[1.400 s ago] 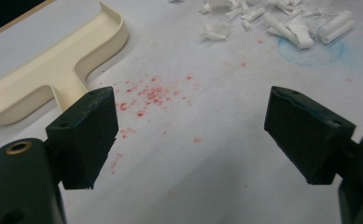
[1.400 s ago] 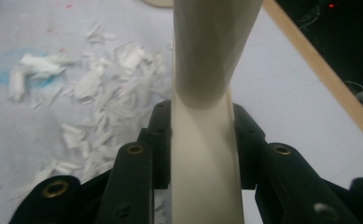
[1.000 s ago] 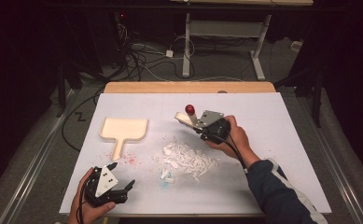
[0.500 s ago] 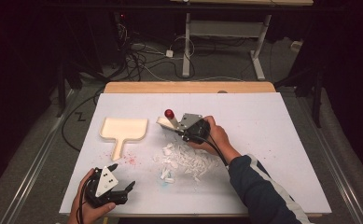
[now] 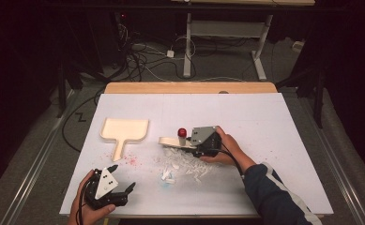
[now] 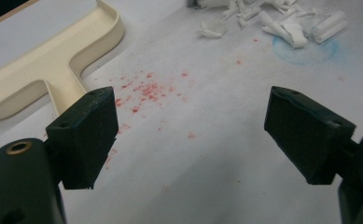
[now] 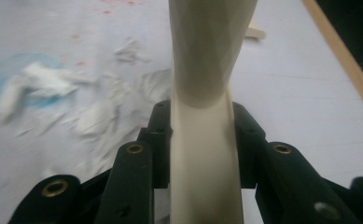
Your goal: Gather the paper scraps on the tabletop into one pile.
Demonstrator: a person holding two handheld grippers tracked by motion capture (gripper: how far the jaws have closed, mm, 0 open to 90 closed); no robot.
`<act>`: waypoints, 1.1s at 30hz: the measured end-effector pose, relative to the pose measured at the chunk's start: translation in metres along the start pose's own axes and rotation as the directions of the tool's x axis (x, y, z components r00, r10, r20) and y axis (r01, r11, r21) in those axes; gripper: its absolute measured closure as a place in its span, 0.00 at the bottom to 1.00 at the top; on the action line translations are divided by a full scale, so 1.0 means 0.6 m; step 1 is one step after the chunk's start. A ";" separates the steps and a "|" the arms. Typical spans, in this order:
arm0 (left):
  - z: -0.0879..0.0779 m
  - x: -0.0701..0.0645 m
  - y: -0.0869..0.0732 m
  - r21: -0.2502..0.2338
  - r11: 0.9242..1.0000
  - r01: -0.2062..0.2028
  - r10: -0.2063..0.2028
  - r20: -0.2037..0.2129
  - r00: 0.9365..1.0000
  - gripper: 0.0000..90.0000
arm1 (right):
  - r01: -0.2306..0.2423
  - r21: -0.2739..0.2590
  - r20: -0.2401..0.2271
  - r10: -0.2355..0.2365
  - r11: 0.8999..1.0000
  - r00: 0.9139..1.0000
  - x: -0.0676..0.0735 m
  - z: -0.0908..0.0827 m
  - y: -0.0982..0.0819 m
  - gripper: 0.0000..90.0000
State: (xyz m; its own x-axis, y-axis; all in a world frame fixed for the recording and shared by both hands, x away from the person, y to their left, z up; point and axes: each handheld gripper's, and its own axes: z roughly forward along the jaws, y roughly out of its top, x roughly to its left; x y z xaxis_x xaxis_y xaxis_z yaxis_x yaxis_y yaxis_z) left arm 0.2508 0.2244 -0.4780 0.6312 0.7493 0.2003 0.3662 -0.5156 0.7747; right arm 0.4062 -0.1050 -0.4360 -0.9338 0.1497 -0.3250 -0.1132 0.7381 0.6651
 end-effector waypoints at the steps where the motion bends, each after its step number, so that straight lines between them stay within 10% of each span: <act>1: 0.000 0.000 0.000 -0.001 1.000 -0.002 0.002 0.001 1.000 0.18 | 0.017 -0.004 -0.017 -0.017 1.000 1.000 0.004 -0.009 -0.005 0.76; 9: 0.002 -0.001 0.002 0.001 1.000 -0.007 0.007 0.004 1.000 0.18 | 0.026 -0.053 -0.053 -0.028 0.998 0.998 0.020 -0.058 -0.025 0.76; 16: 0.004 -0.001 0.004 0.001 1.000 -0.006 0.006 0.006 1.000 0.19 | -0.025 -0.090 0.057 0.031 0.996 0.998 0.001 -0.080 -0.014 0.76; 23: 0.007 0.002 0.004 0.003 1.000 -0.006 0.006 0.012 1.000 0.18 | -0.022 0.003 0.150 0.021 1.000 0.988 -0.023 -0.032 0.012 0.76; 33: 0.015 0.000 0.002 0.025 1.000 -0.015 0.014 0.036 0.999 0.19 | 0.035 0.019 0.051 -0.036 0.999 0.998 -0.002 0.052 0.061 0.76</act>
State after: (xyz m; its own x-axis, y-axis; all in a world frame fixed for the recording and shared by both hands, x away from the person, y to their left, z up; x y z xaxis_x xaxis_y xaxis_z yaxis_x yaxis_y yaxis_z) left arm 0.2573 0.2204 -0.4826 0.6602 0.7268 0.1895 0.3738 -0.5368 0.7564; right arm 0.4137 -0.0577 -0.4325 -0.9107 0.1560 -0.3825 -0.1394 0.7556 0.6400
